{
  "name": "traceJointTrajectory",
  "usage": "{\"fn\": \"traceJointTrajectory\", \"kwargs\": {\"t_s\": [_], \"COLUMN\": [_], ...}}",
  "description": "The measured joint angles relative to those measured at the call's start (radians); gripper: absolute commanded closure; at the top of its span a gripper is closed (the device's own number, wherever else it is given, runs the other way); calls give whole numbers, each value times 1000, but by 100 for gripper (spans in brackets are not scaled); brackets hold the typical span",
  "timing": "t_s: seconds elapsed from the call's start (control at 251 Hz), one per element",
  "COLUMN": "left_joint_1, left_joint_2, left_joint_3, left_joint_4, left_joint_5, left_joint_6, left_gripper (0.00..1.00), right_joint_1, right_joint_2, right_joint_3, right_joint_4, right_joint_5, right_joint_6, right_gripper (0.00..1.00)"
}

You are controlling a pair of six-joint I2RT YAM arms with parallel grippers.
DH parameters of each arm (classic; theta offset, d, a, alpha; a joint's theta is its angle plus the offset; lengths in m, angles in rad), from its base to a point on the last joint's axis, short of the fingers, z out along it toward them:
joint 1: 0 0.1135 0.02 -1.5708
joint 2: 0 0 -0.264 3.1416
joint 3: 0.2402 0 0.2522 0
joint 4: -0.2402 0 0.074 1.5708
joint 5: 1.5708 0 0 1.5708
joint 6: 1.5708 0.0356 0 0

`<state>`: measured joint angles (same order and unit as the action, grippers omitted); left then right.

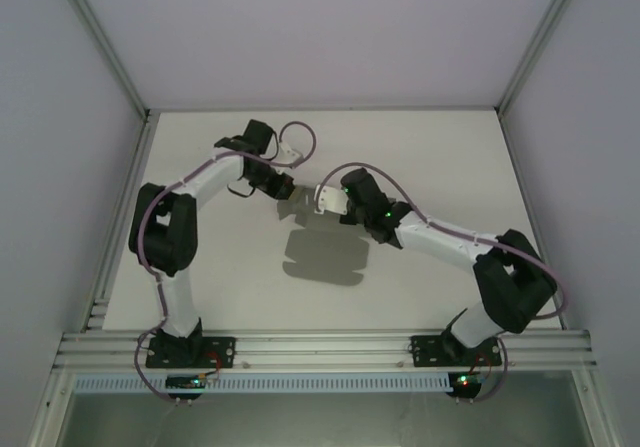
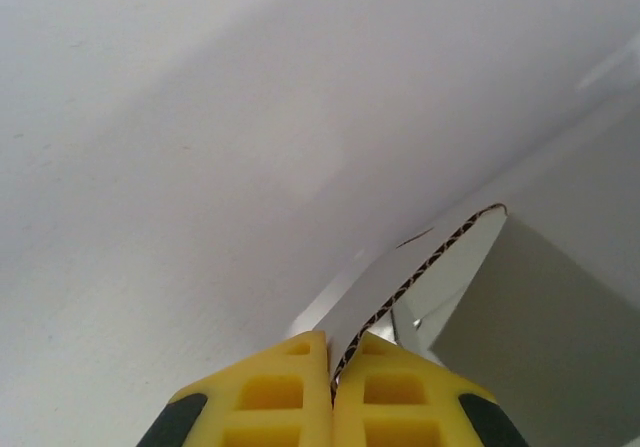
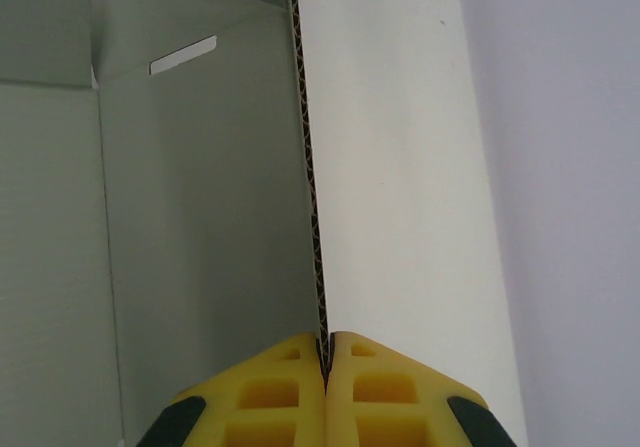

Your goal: Assemble paper box

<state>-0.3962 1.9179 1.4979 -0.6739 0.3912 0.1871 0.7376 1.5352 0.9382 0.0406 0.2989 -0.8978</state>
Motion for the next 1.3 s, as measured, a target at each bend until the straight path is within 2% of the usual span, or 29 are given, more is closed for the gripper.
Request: {"fn": "traceJointTrajectory", "kwargs": {"t_s": [0.188, 0.379, 0.423, 0.483, 0.539, 0.67, 0.698, 0.77, 0.902, 1.03, 1.169, 1.301], "left_joint_1": [-51, -84, -88, -90, -92, -94, -93, -84, -31, 87, 229, 252], "left_joint_2": [-1, -1, -1, -1, -1, -40, -60, -111, -187, -224, -197, -126], "left_joint_3": [9, 26, 33, 40, 39, -20, -43, -90, -113, -129, -147, -162], "left_joint_4": [36, 43, 42, 39, 41, 95, 107, 126, 155, 206, 269, 319], "left_joint_5": [-135, -237, -251, -258, -260, -264, -265, -265, -265, -270, -281, -265], "left_joint_6": [-236, -362, -372, -373, -370, -367, -370, -365, -377, -414, -454, -450], "left_gripper": [100, 100, 96, 81, 75, 43, 34, 0, 0, 0, 0, 0], "right_joint_1": [38, 53, 53, 50, 42, 3, -5, -26, -34, -13, -2, -15], "right_joint_2": [78, 95, 95, 92, 81, 54, 52, 51, 51, 63, 134, 220], "right_joint_3": [0, -8, -12, -16, -24, -43, -43, -43, -62, -118, -137, -140], "right_joint_4": [119, 161, 164, 166, 166, 169, 171, 179, 259, 416, 603, 752], "right_joint_5": [145, 195, 194, 188, 178, 129, 118, 90, 68, 44, 1, -23], "right_joint_6": [3, 2, -5, -25, -56, -164, -185, -238, -351, -458, -549, -597], "right_gripper": [100, 100, 100, 100, 100, 100, 100, 100, 100, 100, 100, 100]}}
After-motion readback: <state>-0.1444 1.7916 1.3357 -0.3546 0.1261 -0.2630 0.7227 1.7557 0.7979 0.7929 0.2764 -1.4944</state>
